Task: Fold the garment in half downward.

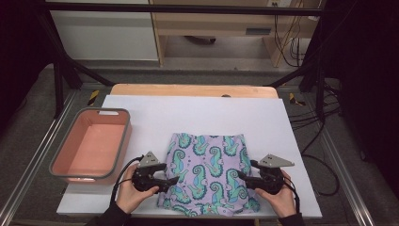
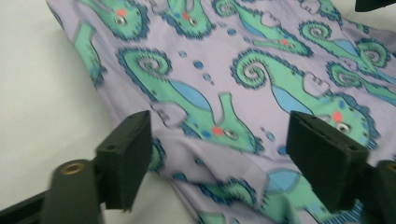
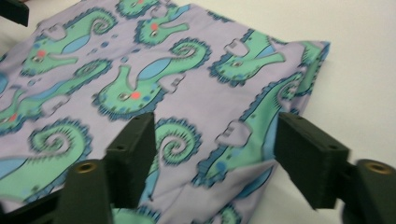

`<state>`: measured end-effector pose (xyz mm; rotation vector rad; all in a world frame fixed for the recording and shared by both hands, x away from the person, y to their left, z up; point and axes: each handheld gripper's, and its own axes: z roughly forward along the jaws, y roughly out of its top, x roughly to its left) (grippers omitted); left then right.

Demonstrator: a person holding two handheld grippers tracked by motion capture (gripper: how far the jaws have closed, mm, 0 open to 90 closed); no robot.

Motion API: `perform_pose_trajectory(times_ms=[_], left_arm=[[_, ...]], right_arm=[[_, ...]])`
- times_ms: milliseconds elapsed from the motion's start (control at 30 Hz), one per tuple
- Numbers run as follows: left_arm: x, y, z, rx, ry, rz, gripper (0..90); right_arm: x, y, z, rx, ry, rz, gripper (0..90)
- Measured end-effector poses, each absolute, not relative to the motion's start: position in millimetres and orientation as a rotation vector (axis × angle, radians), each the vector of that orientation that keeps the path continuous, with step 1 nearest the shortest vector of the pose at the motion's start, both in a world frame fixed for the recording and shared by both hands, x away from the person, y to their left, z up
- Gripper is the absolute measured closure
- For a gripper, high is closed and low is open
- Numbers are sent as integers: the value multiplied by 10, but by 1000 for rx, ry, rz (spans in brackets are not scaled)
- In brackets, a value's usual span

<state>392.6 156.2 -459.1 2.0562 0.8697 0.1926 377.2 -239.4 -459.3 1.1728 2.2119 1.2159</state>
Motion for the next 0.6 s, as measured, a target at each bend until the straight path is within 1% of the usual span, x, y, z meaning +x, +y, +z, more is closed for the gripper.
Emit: perform_pose_trajectory(times_ms=[133,167,233,267,367,433,600], left_arm=[[4072,1560,-4557,2043,872,203,132],[4113,1561,-4548,2044,877,200,113],[4188,1554,-4535,2054,889,193,49],[4221,1552,-4528,2051,889,193,35],[4321,1535,-4510,2052,927,198,35],[4391,1523,-4505,2056,915,202,34],[4567,1488,-4490,2054,937,242,35]], right_arm=[[3916,-2420,-4580,1203,2201,1228,218],[3943,-2429,-4576,1211,2202,1232,207],[3988,-2443,-4577,1226,2190,1242,182],[4004,-2450,-4577,1236,2188,1240,174],[4035,-2470,-4581,1252,2182,1231,150],[4048,-2480,-4585,1255,2178,1229,136],[4063,-2489,-4593,1262,2164,1217,130]])
